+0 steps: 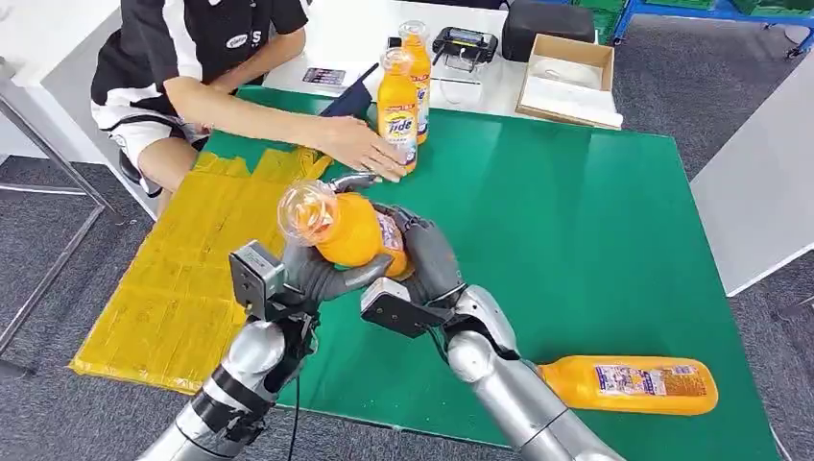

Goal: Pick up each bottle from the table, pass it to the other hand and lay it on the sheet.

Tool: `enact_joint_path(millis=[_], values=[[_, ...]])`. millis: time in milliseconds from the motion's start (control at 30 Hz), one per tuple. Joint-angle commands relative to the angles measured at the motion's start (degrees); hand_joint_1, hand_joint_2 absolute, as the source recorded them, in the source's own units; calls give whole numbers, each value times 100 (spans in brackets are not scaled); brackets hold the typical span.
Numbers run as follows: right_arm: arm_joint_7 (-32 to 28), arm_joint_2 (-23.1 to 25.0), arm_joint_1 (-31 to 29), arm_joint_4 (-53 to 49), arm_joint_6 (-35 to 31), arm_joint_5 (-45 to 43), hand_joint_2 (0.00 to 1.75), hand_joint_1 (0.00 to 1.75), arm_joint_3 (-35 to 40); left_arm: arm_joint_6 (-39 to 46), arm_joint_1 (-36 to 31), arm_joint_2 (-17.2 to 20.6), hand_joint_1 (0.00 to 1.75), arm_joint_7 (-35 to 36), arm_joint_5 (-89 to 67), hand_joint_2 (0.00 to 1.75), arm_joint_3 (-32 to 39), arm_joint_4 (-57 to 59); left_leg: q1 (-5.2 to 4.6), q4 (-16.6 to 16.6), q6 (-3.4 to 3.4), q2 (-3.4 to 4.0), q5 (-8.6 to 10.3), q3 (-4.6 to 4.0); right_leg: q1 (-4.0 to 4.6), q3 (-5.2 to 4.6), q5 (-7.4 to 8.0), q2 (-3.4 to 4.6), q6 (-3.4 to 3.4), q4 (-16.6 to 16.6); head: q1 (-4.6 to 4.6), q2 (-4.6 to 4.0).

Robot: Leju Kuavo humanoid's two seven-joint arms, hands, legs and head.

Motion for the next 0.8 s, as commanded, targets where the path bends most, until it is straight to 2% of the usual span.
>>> enact_joint_path(millis=[33,167,300,367,400,467,500,533,633,700,733,767,800], values=[[85,-74,-230,389,108,-83,175,175,263,-91,-202,-53,175,-35,380,175,78,-40,4,0,-8,-1,-7,19,2,22,-7,10,-8,-4,-2,0],[85,-85,-228,390,110,-84,175,175,260,-93,-204,-50,175,-34,384,175,80,-41,6,8,-15,-5,-25,53,1,58,-26,16,-17,3,0,0],[85,-85,-228,390,110,-84,175,175,260,-93,-204,-50,175,-34,384,175,80,-41,5,0,-9,-4,-8,21,4,25,-8,7,-9,-5,0,0],[85,-85,-228,390,110,-84,175,175,260,-93,-204,-50,175,-34,384,175,80,-41,6,7,-15,-5,-23,47,3,52,-23,15,-15,1,-2,0],[85,-85,-228,390,110,-84,175,175,260,-93,-204,-50,175,-34,384,175,80,-41,4,0,-9,-3,-8,21,3,24,-8,8,-9,-4,0,0],[78,-67,-173,358,124,-242,175,169,162,-218,-209,-39,175,1,535,175,75,-37,5,7,-16,-3,-25,51,1,55,-25,18,-17,3,0,0],[48,-48,-102,322,255,-574,175,63,1,-224,-219,-2,175,-2,540,175,70,-60,5,2,-11,-5,-14,32,3,37,-15,10,-12,-2,-2,0],[23,-42,-23,257,288,-875,175,0,-185,-195,-217,42,175,-111,508,175,104,-137,6,7,-15,-6,-23,50,3,55,-25,14,-16,2,0,0],[-123,-245,210,-95,244,-1735,175,0,-881,755,-295,345,175,-528,-598,175,371,-444,4,0,-9,-12,-7,22,2,26,-10,0,-9,-3,0,0],[-233,-464,510,-744,38,-1905,175,0,-1299,1169,-477,660,175,-80,-1627,175,597,-302,8,10,-16,-18,-24,51,4,59,-30,4,-18,5,0,0],[-269,-598,687,-1132,-103,-1834,0,0,-1474,1387,-578,770,175,76,-2301,175,708,-106,4,2,-10,-18,-9,25,1,31,-14,-3,-11,0,-2,0],[-300,-745,867,-1565,-194,-1675,0,0,-1606,1631,-690,843,175,332,-3125,175,808,175,4,4,-14,-27,-14,39,0,47,-23,-7,-15,3,2,0],[-169,-846,1007,-1908,-114,-1609,0,0,-1704,1577,-729,809,175,270,-3153,175,948,297,2,-4,-10,-26,-4,26,0,33,-12,-12,-10,-4,-2,0]])
